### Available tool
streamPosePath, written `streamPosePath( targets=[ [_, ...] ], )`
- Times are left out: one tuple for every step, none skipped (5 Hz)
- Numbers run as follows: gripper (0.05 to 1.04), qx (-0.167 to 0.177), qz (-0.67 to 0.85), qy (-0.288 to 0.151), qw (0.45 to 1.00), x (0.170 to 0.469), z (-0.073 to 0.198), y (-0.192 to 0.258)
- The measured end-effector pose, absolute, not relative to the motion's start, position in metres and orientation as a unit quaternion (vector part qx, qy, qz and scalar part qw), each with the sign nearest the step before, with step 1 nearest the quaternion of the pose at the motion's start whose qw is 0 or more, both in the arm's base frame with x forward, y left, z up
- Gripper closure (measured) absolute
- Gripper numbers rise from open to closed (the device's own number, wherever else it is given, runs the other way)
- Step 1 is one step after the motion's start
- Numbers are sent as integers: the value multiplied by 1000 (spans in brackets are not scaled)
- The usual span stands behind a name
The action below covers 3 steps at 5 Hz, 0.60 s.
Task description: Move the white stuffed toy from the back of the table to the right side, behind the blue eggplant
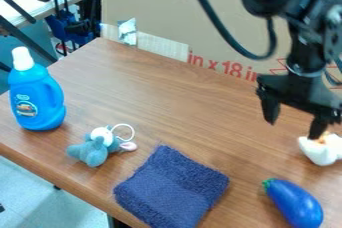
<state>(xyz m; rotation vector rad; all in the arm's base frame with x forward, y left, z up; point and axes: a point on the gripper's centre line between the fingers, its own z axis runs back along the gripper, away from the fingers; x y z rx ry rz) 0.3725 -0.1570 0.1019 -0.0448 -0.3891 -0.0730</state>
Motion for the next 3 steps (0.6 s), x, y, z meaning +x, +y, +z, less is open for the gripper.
streamPosePath(
  targets=[
    [83, -32, 7, -215, 976, 352, 126, -133],
    [83, 29, 62, -164, 984, 313, 137, -102],
    [83, 65, 84, -110, 988, 289, 134, -82]
  ],
)
